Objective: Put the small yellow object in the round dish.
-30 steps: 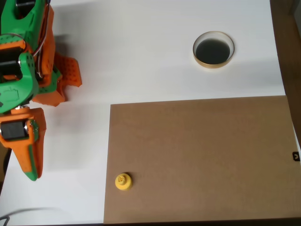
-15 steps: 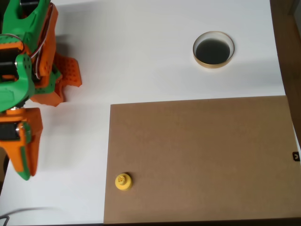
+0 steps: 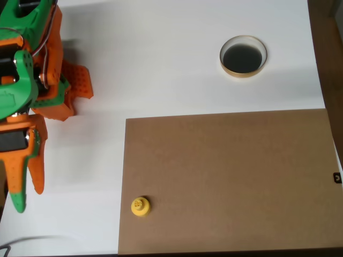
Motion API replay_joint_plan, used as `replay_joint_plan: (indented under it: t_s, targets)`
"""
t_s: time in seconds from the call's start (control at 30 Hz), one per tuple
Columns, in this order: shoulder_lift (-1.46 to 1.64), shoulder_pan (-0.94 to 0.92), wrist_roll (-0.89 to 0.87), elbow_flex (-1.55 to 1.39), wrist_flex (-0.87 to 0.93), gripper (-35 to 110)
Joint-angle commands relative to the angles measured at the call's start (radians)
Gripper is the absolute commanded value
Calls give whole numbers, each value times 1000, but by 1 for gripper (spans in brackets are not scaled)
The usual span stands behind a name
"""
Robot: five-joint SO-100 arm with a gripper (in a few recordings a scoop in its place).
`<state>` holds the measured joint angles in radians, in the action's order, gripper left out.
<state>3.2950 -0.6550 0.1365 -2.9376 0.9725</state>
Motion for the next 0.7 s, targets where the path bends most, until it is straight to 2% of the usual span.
replay_joint_plan:
  t_s: [0.0, 0.23, 0.37, 0.43, 0.67]
  targets:
    - [32, -14, 28, 61, 23, 31]
    - [32, -6, 58, 67, 15, 15]
    - [32, 6, 74, 77, -17, 15]
    - [28, 11, 77, 100, -14, 6]
    - [-29, 52, 55, 161, -14, 15]
